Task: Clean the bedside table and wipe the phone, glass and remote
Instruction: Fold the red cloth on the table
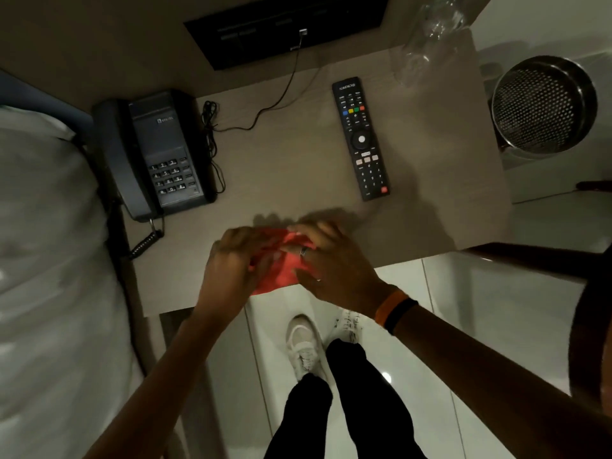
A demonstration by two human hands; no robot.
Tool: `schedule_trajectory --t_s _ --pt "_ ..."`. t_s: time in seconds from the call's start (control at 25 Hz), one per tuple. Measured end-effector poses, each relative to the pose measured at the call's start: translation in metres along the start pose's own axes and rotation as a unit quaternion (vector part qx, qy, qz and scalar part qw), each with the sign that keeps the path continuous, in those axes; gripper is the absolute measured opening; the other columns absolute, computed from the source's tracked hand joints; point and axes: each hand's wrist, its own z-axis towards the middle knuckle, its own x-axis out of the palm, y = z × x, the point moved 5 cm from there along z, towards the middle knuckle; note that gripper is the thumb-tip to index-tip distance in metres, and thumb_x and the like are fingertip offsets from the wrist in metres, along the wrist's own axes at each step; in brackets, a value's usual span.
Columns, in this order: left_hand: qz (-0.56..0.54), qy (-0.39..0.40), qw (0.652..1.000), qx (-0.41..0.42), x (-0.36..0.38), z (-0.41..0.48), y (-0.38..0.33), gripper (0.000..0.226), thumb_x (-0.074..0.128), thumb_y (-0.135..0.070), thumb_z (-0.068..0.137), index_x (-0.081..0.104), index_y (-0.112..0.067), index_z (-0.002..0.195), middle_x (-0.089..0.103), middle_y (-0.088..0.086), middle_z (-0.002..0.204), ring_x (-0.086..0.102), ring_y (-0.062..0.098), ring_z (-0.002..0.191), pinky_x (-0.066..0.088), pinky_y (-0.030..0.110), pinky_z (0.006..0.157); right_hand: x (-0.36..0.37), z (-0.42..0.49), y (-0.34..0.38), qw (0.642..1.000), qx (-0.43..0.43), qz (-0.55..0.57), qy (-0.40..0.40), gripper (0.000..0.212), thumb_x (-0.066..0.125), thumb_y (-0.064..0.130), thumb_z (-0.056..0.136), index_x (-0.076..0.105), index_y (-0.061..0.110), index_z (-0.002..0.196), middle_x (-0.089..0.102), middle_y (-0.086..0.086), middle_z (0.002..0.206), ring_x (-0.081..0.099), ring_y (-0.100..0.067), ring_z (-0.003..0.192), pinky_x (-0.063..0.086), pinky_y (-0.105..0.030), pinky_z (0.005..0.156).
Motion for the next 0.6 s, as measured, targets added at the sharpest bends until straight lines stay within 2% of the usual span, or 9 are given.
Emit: schedule_trajectory --t_s 0.08,0.16,0.24,0.32,0.44,0.52,0.6 --pt "0.094 0.091 0.991 0.022 0.021 -0.023 0.013 0.054 0.072 -0.041 0.088 0.060 -0.025 0.139 0.054 0.008 0.145 0.048 0.035 0.131 0.046 0.050 0.103 0.022 -0.011 0.002 0.997 0.009 -0.061 0.049 0.047 0.049 0.025 0.094 0.054 0.035 0.140 0.044 0.000 0.156 0.040 -0.027 0.144 0.026 -0.052 0.120" --pt "0.093 0.073 0.993 0.026 0.028 -0.021 0.013 0.052 0.078 -0.026 0.086 0.064 -0.018 0.135 0.057 0.013 0.141 0.052 0.040 0.126 0.051 0.052 0.100 0.028 -0.009 0.001 0.995 0.039 -0.078 0.038 0.047 0.044 0.014 0.093 0.059 0.034 0.133 0.050 0.001 0.150 0.045 -0.026 0.140 0.028 -0.048 0.116" --pt "0.059 0.042 0.997 0.027 0.026 -0.010 0.006 0.043 0.075 -0.017 0.087 0.068 -0.014 0.129 0.063 0.015 0.133 0.058 0.040 0.117 0.055 0.048 0.095 0.027 -0.004 0.001 0.994 0.072 -0.073 0.031 0.046 0.040 0.011 0.091 0.065 0.029 0.126 0.055 0.002 0.143 0.048 -0.025 0.134 0.031 -0.042 0.107" --pt "0.035 0.050 0.997 0.054 0.023 -0.003 -0.009 0.043 0.074 -0.012 0.088 0.068 -0.014 0.130 0.066 0.013 0.131 0.060 0.037 0.115 0.052 0.041 0.097 0.019 -0.010 -0.002 0.991 0.117 -0.061 0.034 0.045 0.041 0.010 0.094 0.062 0.026 0.131 0.052 0.003 0.143 0.044 -0.024 0.135 0.032 -0.038 0.106" --pt "0.020 0.071 0.988 0.133 0.017 0.008 -0.067 0.040 0.076 -0.005 0.084 0.072 -0.014 0.122 0.071 0.010 0.119 0.065 0.035 0.107 0.054 0.038 0.091 -0.024 -0.065 -0.015 0.978 0.205 -0.024 -0.038 0.050 0.045 0.006 0.097 0.057 0.032 0.138 0.051 0.005 0.142 0.043 -0.023 0.135 0.032 -0.034 0.105" --pt "-0.014 0.077 0.971 0.224 0.017 0.018 -0.135 0.035 0.079 -0.003 0.082 0.074 -0.012 0.115 0.073 0.011 0.111 0.066 0.034 0.101 0.055 0.039 0.089 -0.072 -0.122 -0.029 0.958 0.259 -0.009 -0.125 0.040 0.057 0.008 0.095 0.066 0.026 0.130 0.062 -0.004 0.131 0.055 -0.031 0.120 0.044 -0.043 0.095" --pt "-0.050 0.084 0.936 0.337 0.026 0.026 -0.220 0.035 0.078 0.004 0.077 0.076 -0.007 0.111 0.072 0.014 0.108 0.065 0.035 0.100 0.052 0.038 0.091 -0.114 -0.195 -0.048 0.922 0.329 -0.005 -0.206 0.039 0.067 0.004 0.088 0.071 0.018 0.123 0.067 -0.014 0.118 0.061 -0.040 0.105 0.050 -0.050 0.085"
